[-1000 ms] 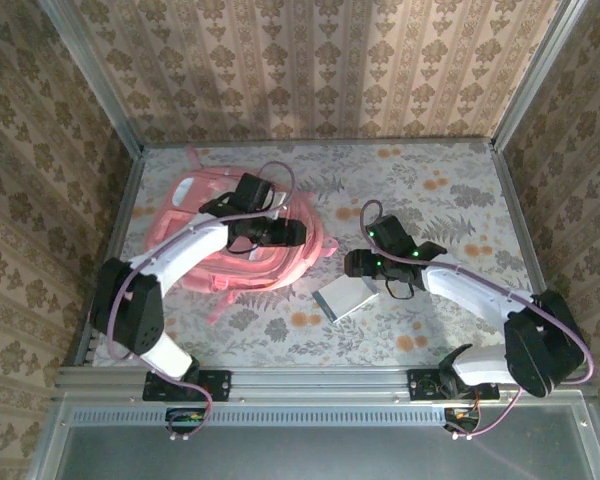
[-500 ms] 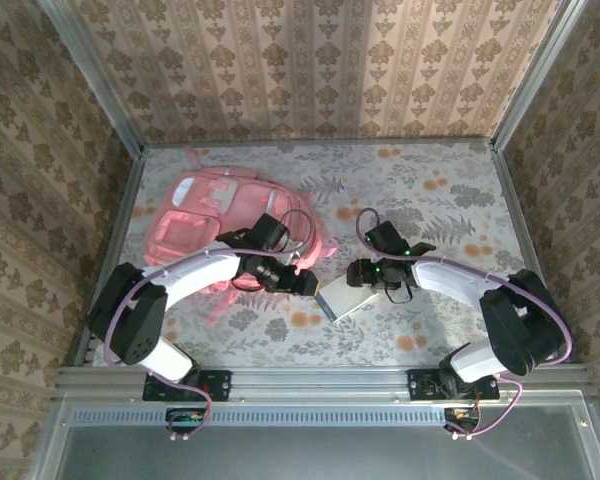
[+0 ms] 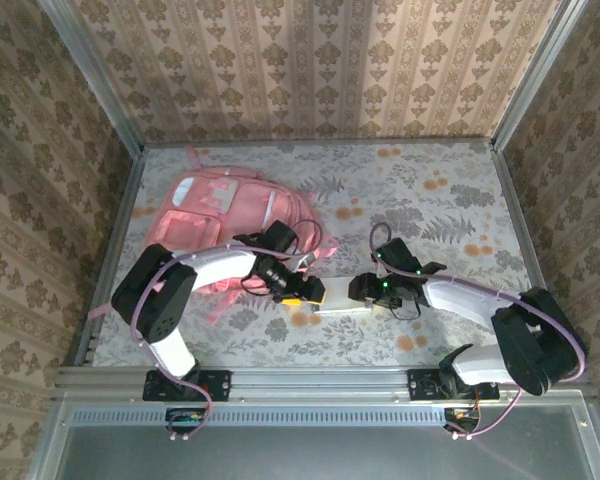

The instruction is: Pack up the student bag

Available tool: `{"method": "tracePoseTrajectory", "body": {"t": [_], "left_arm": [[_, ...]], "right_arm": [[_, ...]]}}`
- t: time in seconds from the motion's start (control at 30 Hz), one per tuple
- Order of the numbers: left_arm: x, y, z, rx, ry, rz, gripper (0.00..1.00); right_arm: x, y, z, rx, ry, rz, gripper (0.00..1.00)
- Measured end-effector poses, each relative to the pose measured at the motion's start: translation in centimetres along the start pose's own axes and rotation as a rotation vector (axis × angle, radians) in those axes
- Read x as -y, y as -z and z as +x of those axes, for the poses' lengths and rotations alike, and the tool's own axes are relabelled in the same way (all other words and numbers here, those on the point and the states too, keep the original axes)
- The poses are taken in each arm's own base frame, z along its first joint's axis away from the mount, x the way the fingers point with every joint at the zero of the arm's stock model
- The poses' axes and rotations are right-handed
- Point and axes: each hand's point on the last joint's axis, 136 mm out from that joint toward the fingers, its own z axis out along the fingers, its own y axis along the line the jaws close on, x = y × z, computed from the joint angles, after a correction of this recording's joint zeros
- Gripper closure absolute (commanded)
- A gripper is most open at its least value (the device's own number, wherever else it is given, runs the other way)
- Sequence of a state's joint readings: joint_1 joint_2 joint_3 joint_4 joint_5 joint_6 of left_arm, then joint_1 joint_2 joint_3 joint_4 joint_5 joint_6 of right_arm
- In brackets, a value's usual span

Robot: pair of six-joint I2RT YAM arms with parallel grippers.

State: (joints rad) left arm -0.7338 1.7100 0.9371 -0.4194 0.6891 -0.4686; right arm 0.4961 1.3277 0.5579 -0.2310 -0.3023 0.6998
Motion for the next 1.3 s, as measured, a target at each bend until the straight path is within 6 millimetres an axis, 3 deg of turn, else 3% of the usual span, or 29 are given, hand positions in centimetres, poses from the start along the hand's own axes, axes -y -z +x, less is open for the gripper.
{"method": "tracePoseTrajectory", "body": {"t": [0.3, 0.57, 0.77, 1.3], "left_arm": [[-0.2, -0.5, -1.2, -0.006, 0.007, -0.031, 0.18], [0.2, -0.4, -3.0, 0.025, -0.012, -0.072, 0.24], [-0.1, -1.2, -3.4, 0.007, -0.004, -0.078, 0.23], [1.2, -1.4, -3.6, -0.014, 0.002, -0.032, 0.21]], "right_arm": [[0.1, 0.5, 0.2, 0.022, -0.010, -0.006, 0.39], [0.3, 0.8, -1.0, 0.086, -0.031, 0.006, 0.64], [0.9, -0.1, -0.9, 0.070, -0.042, 0.029, 0.74], [1.2, -0.9, -0.8, 0.082, -0.058, 0.010, 0.75]]}}
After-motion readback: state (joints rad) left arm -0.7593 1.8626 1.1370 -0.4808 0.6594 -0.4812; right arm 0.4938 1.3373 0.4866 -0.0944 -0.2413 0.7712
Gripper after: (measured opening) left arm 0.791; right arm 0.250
